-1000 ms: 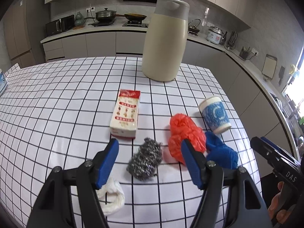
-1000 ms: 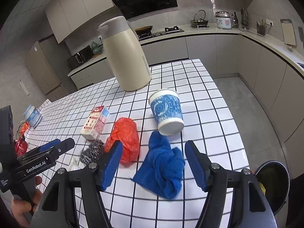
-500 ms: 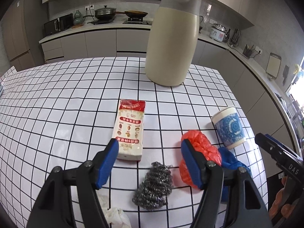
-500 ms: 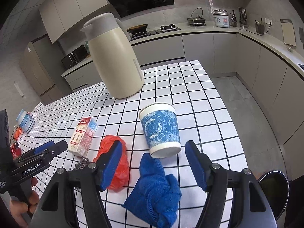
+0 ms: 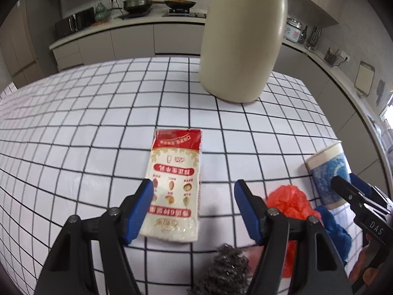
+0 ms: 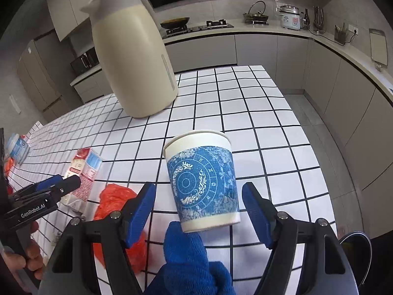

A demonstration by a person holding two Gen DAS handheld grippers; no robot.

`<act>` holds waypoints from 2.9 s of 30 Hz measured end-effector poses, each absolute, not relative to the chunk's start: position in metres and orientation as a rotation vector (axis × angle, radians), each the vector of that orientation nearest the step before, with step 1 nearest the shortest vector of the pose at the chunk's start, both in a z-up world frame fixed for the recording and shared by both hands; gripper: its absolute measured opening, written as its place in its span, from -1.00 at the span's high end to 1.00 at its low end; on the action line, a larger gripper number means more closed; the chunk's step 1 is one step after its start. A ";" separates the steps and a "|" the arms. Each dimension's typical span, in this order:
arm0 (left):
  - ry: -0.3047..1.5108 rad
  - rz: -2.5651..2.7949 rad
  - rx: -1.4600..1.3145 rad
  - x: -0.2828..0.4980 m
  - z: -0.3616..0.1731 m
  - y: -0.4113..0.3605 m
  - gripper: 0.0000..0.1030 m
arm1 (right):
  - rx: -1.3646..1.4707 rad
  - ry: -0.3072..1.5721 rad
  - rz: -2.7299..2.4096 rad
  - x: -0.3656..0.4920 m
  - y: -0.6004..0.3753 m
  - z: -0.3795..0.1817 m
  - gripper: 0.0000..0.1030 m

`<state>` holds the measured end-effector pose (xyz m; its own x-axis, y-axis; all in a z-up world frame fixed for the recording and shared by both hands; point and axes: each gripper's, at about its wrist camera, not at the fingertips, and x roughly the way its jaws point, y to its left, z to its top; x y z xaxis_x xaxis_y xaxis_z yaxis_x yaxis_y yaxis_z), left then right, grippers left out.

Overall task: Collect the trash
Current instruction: 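Grasp the milk carton with the left tool while the right tool grasps the blue-patterned cup, then carry the milk carton and blue-patterned cup with both tools over the bin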

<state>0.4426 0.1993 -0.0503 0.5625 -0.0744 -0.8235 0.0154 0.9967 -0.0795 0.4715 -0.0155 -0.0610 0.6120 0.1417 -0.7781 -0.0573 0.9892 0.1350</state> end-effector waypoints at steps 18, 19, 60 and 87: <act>0.930 -0.035 -0.023 0.433 -0.037 0.207 -0.35 | 0.078 0.905 0.112 0.474 -0.018 -0.064 -0.45; 0.936 -0.038 -0.021 0.435 -0.039 0.207 -0.35 | 0.088 0.914 0.113 0.475 -0.020 -0.065 -0.45; 0.839 -0.099 -0.063 0.407 -0.020 0.190 0.00 | 0.128 0.867 0.214 0.457 -0.023 -0.055 -0.23; 0.775 -0.249 -0.063 0.286 0.016 0.045 0.00 | 0.195 0.749 0.213 0.303 -0.162 0.002 -0.23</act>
